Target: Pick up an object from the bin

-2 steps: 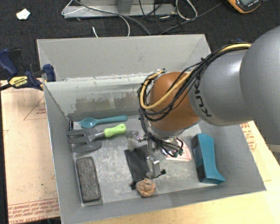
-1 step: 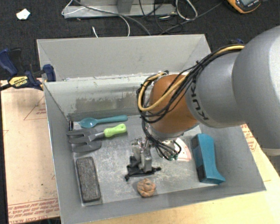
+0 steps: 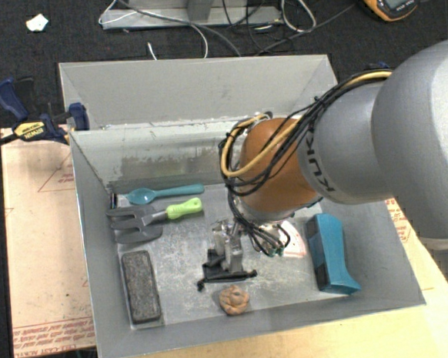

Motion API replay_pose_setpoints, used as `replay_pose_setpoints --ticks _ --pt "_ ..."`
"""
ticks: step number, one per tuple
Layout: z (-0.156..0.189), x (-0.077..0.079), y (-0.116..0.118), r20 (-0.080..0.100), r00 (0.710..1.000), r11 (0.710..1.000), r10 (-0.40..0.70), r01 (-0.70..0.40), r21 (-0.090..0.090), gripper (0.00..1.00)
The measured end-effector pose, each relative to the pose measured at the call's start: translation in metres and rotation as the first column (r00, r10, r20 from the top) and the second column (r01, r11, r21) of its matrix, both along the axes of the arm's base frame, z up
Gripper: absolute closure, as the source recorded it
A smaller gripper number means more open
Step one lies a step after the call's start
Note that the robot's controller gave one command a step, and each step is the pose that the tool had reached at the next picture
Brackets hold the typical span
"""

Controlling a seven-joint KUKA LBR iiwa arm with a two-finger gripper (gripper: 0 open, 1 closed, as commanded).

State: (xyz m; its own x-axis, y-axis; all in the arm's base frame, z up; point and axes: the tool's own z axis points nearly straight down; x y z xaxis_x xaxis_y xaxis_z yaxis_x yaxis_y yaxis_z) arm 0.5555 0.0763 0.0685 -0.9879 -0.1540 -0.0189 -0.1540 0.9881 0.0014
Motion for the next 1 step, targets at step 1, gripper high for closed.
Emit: replay_pose_setpoints --ticks 1 --pt "0.0147 -0.0006 0.0004 -0.002 1.000 1.000 0.005 -0.005 0.000 1.00"
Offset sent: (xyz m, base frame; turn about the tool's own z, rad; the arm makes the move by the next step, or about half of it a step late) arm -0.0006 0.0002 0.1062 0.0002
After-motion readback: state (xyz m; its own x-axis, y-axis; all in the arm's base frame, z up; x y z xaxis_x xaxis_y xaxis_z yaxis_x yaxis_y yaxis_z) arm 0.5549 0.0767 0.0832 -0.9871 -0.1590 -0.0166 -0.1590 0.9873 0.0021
